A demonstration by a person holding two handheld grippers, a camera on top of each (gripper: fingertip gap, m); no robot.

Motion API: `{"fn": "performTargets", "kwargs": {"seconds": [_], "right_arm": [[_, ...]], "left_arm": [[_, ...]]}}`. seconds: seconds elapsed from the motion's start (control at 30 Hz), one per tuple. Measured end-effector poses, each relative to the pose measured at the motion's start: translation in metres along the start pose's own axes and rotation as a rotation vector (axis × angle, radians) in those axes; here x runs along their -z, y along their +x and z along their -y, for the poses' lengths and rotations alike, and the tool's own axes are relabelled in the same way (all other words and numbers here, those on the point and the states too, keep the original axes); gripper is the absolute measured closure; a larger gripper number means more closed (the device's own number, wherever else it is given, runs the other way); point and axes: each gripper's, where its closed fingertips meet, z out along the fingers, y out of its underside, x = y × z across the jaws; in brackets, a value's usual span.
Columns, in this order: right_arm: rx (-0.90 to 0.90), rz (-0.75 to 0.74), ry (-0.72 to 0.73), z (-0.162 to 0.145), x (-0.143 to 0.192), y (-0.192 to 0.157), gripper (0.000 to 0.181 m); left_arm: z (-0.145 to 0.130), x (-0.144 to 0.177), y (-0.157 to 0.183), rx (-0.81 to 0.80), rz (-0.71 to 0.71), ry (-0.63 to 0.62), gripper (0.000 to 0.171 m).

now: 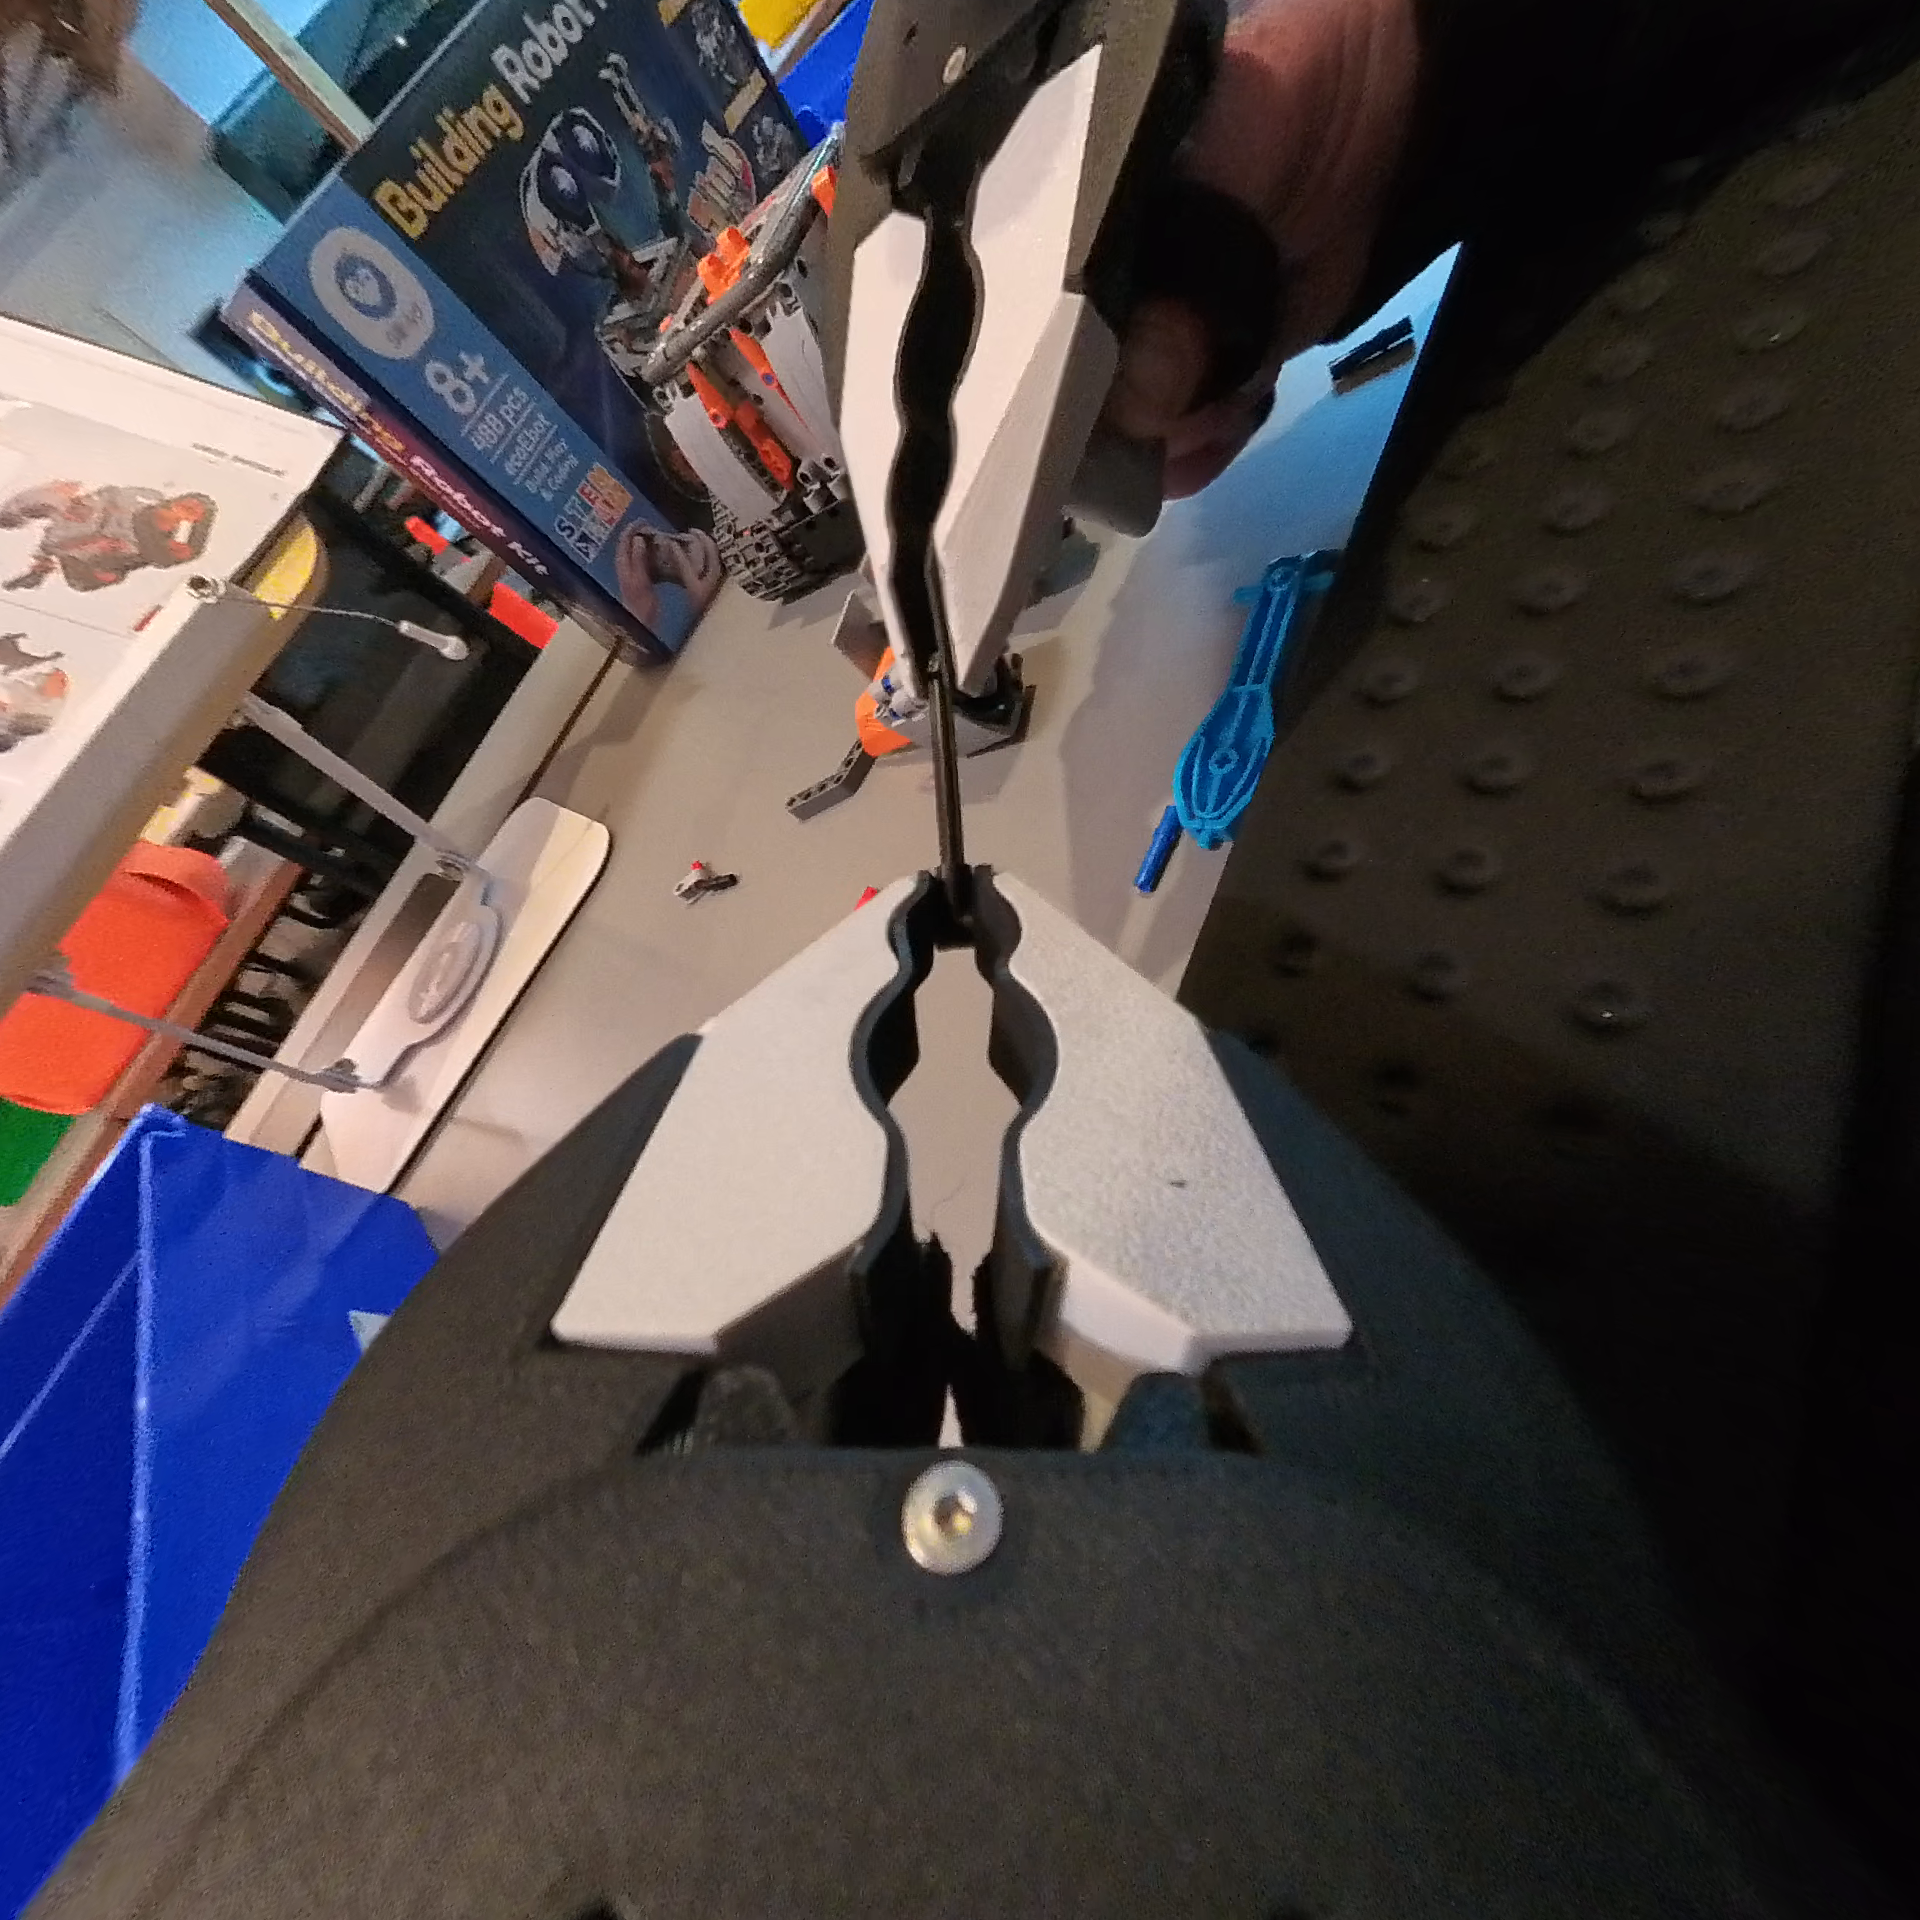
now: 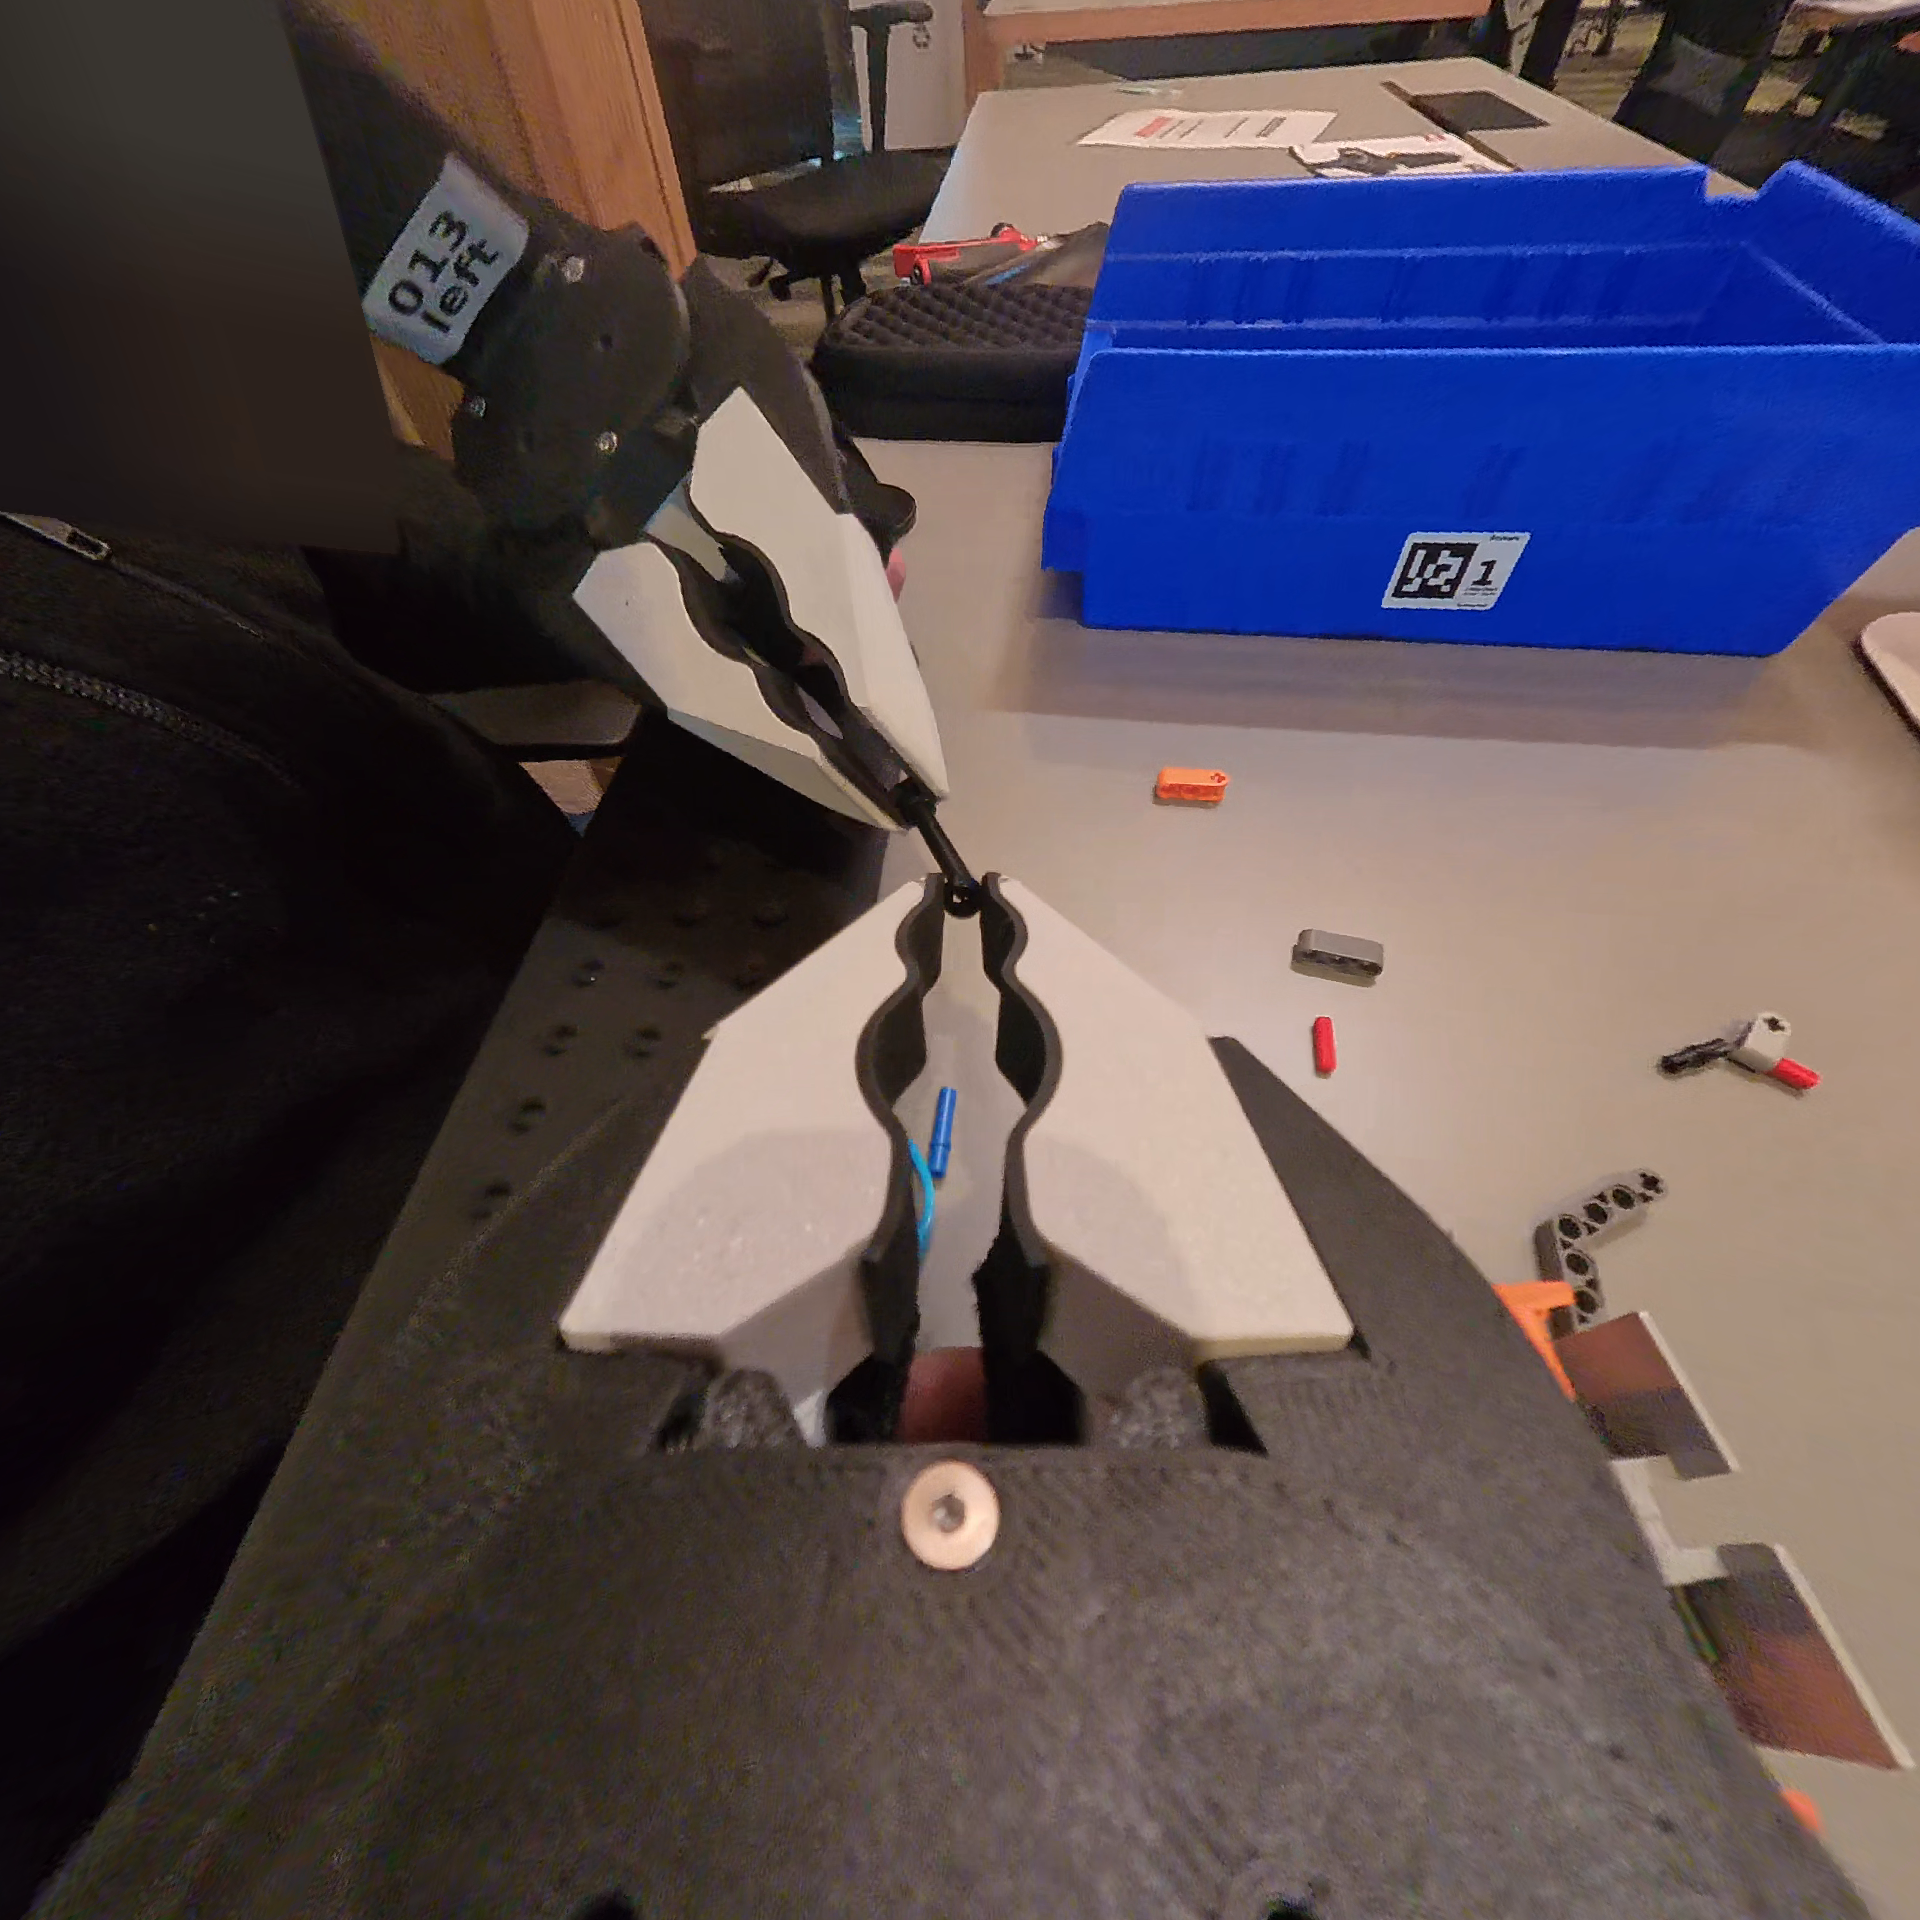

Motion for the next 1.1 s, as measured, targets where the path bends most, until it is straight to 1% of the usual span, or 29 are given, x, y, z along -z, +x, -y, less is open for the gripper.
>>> {"fn": "performTargets", "kwargs": {"seconds": [0.17, 0.3, 0.37, 0.67, 0.93, 1.1], "right_arm": [[-0.103, 0.055, 0.03, 0.002, 0.0, -0.001, 0.177], [-0.147, 0.079, 0.011, -0.003, -0.002, -0.002, 0.177], [-0.17, 0.09, 0.011, -0.004, -0.001, -0.002, 0.177], [-0.18, 0.12, -0.025, -0.012, -0.004, -0.006, 0.178], [-0.161, 0.13, -0.103, -0.026, -0.012, -0.012, 0.178], [-0.158, 0.15, -0.133, -0.033, -0.018, -0.017, 0.179]], "left_arm": [[0.0, 0.004, 0.0, -0.105, 0.068, -0.014, 0.167], [-0.005, 0.002, 0.002, -0.211, 0.108, -0.062, 0.167], [-0.004, 0.003, 0.004, -0.24, 0.123, -0.062, 0.167], [-0.008, 0.004, 0.008, -0.292, 0.132, -0.087, 0.168], [-0.015, 0.002, 0.019, -0.347, 0.101, -0.12, 0.168], [-0.012, -0.001, 0.026, -0.367, 0.078, -0.111, 0.168]]}}
